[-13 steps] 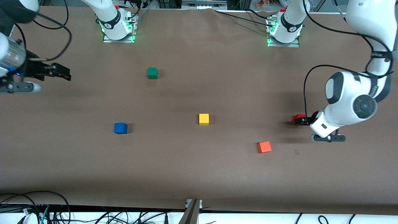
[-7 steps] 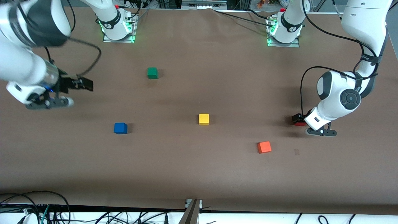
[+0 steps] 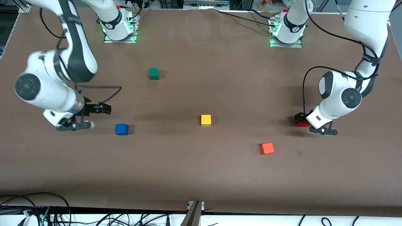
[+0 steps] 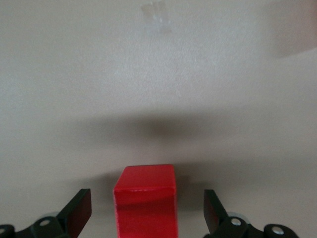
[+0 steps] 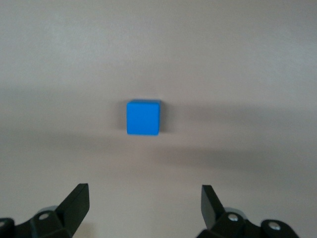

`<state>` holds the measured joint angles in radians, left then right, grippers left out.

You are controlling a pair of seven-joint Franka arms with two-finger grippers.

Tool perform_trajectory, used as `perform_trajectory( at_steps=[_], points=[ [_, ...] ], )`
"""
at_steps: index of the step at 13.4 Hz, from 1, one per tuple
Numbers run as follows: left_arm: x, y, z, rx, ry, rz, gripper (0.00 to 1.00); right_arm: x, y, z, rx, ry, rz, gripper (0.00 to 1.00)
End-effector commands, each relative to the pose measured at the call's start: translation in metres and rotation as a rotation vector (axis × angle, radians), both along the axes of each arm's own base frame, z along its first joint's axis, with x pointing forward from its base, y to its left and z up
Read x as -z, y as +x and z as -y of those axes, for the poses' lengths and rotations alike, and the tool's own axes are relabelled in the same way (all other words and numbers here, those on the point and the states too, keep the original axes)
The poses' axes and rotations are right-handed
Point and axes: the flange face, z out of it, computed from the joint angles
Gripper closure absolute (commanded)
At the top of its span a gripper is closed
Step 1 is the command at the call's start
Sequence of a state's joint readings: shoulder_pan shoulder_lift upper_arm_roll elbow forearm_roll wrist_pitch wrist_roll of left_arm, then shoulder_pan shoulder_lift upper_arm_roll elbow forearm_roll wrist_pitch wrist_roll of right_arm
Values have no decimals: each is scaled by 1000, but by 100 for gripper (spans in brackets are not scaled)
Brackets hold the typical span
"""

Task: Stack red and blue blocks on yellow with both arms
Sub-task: 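Close the left gripper on red while the right gripper grasps blue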

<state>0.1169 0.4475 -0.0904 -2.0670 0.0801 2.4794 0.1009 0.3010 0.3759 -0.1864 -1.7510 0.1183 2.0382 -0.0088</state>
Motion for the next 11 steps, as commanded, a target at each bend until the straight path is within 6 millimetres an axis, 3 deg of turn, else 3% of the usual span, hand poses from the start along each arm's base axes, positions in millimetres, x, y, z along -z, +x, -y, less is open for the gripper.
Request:
perform_trajectory(
  at_steps=[1, 4, 6, 7, 9, 11],
  points=[
    [4, -2, -5, 49, 9, 7, 8, 50, 6, 3, 6, 9, 34, 0],
    [8, -3, -6, 46, 8, 0, 63, 96, -5, -8, -7, 6, 71, 0],
    [8, -3, -4, 49, 8, 0, 91, 113, -6, -11, -10, 1, 87, 0],
    [6, -2, -5, 47, 8, 1, 99, 117, -5, -16, -18, 5, 92, 0],
    [-6, 5, -3, 44, 8, 20, 100, 130, -5, -19, -22, 3, 104, 0],
    [-31, 18, 15, 62, 8, 54, 100, 141, -4, -19, -23, -1, 110, 2]
  ],
)
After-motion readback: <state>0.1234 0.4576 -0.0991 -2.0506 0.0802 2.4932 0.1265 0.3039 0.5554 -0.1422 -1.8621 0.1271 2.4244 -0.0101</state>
